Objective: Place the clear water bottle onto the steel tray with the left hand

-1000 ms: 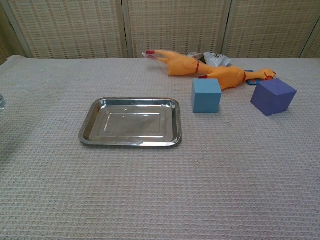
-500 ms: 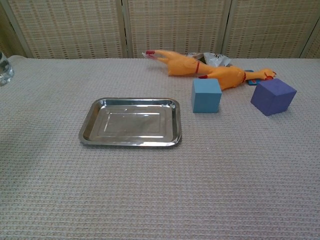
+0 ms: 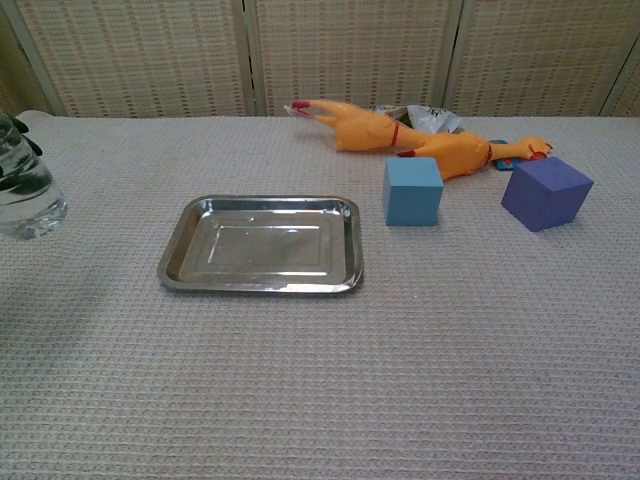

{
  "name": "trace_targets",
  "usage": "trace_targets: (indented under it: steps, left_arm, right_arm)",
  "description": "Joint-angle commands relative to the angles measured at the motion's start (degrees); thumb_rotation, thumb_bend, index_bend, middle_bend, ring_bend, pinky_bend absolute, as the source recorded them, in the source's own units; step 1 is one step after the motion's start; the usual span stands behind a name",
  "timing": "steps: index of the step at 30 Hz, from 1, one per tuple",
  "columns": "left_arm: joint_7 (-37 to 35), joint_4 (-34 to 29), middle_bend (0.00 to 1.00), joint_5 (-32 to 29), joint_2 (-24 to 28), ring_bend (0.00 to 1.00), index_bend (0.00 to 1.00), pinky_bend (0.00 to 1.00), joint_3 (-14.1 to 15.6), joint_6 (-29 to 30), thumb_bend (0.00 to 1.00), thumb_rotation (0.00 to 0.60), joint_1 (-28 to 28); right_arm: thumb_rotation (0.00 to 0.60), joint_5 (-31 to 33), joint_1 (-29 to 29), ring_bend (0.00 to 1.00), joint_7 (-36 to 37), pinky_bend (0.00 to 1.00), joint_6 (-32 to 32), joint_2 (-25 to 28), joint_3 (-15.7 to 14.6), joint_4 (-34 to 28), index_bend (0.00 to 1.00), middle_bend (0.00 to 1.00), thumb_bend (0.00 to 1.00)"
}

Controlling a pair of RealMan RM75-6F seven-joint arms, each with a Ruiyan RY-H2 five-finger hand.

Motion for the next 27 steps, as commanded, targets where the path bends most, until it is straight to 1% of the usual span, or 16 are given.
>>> trace_targets:
  steps: [1, 2, 5, 7, 9, 10, 12, 16, 18, 20, 23, 27]
  left_arm:
    - [5.8, -4.3, 0.56, 1.3, 2.4, 0.36, 0.55, 0.51, 0.8, 0.2, 0.58, 0.6, -0.3]
    - [6.0, -3.8, 0.56, 0.6, 2.0, 0.36, 0.54, 0.51, 1.5, -0.9, 0.58, 0.6, 0.0]
    - [6.3, 1.7, 0.53, -3.0, -1.3, 0.34, 0.53, 0.51, 2.8, -5.5, 0.58, 0.6, 0.5]
    - [3.9, 5.8, 0.53, -4.9, -3.8, 0.33, 0.52, 0.5, 3.0, -8.6, 0.57, 0.6, 0.4]
    - [2.0, 8.4, 0.52, -5.0, -5.0, 0.33, 0.52, 0.5, 2.9, -9.6, 0.57, 0.6, -0.1]
    - [1.2, 9.5, 0.52, -4.3, -5.6, 0.33, 0.52, 0.5, 2.6, -8.8, 0.57, 0.6, -0.4]
    - [1.2, 9.8, 0.52, -2.8, -6.0, 0.33, 0.52, 0.5, 1.9, -6.5, 0.57, 0.6, -1.1]
    - [4.0, 6.5, 0.52, -0.7, -6.1, 0.32, 0.52, 0.49, 0.1, -3.4, 0.57, 0.6, -2.7]
    - [6.2, 4.7, 0.52, -0.5, -6.8, 0.32, 0.52, 0.49, -0.9, -3.1, 0.57, 0.6, -3.9]
    - [8.3, 4.3, 0.51, -0.6, -8.2, 0.31, 0.52, 0.48, -1.8, -3.5, 0.57, 0.6, -5.1]
    - [10.8, 6.0, 0.51, -1.4, -11.8, 0.3, 0.51, 0.47, -3.3, -5.2, 0.57, 0.6, -7.5]
    - [12.5, 11.7, 0.5, -2.7, -17.5, 0.29, 0.5, 0.46, -5.1, -8.0, 0.57, 0.6, -11.0]
  right_arm:
    - [0.6, -0.2, 0.0, 0.0, 0.0, 0.0, 0.1, 0.0, 0.0, 0.0, 0.0, 0.0, 0.0]
    - [0.6, -0.2, -0.1, 0.0, -0.1, 0.0, 0.2, 0.0, -0.1, 0.0, 0.0, 0.0, 0.0]
    - [0.6, -0.3, -0.1, 0.0, -0.1, 0.0, 0.2, 0.0, -0.2, 0.0, 0.0, 0.0, 0.0]
    - [0.6, -0.2, -0.1, 0.0, -0.1, 0.0, 0.2, 0.1, -0.2, 0.0, 0.0, 0.0, 0.0]
    - [0.6, 0.0, -0.1, 0.0, -0.1, 0.0, 0.1, 0.0, 0.0, 0.0, 0.0, 0.0, 0.0]
    - [0.6, 0.3, -0.1, 0.0, -0.1, 0.0, -0.1, 0.0, 0.1, 0.0, 0.0, 0.0, 0.0]
    - [0.6, 0.6, 0.1, 0.0, -0.2, 0.0, -0.6, 0.0, 0.2, -0.2, 0.0, 0.0, 0.0]
    - [0.6, 1.1, 0.4, 0.0, -0.5, 0.0, -1.5, -0.1, 0.3, -0.3, 0.0, 0.0, 0.0]
    - [0.6, 1.3, 0.6, 0.0, -0.6, 0.0, -2.1, -0.2, 0.3, -0.5, 0.0, 0.0, 0.0]
    - [0.6, 1.5, 0.7, 0.0, -0.7, 0.0, -2.3, -0.1, 0.3, -0.6, 0.0, 0.0, 0.0]
    - [0.6, 1.7, 0.7, 0.0, -0.3, 0.0, -2.0, 0.1, 0.5, -0.6, 0.0, 0.0, 0.0]
    - [0.6, 2.2, 0.9, 0.0, 0.6, 0.0, -2.0, 0.4, 0.7, -0.6, 0.0, 0.0, 0.0]
